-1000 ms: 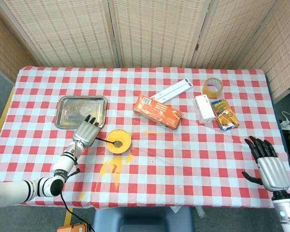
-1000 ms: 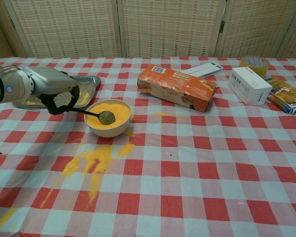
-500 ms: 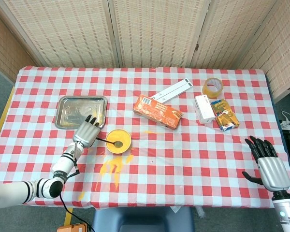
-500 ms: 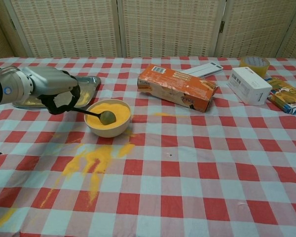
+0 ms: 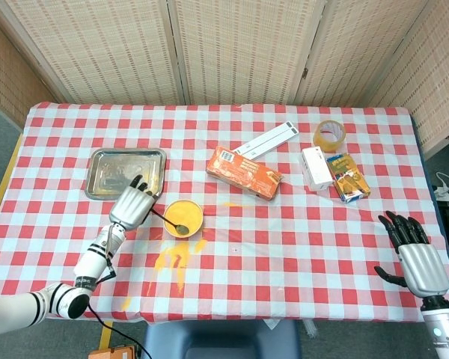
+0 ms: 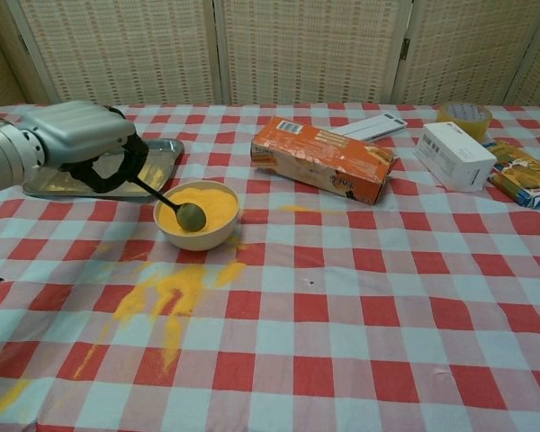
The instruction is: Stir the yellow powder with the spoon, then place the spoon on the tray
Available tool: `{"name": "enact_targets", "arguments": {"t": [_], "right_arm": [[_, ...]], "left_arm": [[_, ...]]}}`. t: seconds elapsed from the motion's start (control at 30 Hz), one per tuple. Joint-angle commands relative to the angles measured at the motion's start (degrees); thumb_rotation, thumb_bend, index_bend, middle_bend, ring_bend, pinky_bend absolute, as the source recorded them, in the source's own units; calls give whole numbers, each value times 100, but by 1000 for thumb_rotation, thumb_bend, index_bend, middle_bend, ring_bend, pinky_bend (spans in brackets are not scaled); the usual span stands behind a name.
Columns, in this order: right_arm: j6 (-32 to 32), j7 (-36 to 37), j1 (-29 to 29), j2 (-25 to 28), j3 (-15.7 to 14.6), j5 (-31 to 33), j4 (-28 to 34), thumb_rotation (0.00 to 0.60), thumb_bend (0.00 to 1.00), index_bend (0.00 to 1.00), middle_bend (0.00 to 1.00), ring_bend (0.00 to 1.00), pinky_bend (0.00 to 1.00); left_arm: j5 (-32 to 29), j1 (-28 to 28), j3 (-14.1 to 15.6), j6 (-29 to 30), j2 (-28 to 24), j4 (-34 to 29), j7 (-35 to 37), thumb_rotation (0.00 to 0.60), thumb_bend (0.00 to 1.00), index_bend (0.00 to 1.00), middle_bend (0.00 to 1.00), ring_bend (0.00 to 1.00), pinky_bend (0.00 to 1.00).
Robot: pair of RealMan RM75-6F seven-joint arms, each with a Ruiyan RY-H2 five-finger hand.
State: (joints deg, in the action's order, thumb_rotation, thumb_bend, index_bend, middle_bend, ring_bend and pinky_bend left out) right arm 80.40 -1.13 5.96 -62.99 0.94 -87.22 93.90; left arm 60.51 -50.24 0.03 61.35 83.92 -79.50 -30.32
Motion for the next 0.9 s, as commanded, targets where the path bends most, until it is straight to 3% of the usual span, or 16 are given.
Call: {"name": "enact_targets", "arguments": {"t": [0.03,0.33,0.57,0.9], "right_arm": [[6,4,-3,5,-6,-13,6,600,97,0,0,0,0],[7,15,-3,20,-15,-34,25,600,97,0,0,0,0],[17,72,-10,53,-21,-48,36,600,96,0,0,0,0],[45,120,-22,80,-28,-80,42,600,97,0,0,0,0]], "left_arm": [[310,235,-59,257,46,116,325,600,582,909,526,261,131],[832,600,-299,949,406,528,615,600,595,911,586,314,143],[1352,922,-310,1609,916,1104,594,600,595,910,624,345,143],[1638,1173,-475,1856,1084,1144,780,600,606,917,690,388,149]]}}
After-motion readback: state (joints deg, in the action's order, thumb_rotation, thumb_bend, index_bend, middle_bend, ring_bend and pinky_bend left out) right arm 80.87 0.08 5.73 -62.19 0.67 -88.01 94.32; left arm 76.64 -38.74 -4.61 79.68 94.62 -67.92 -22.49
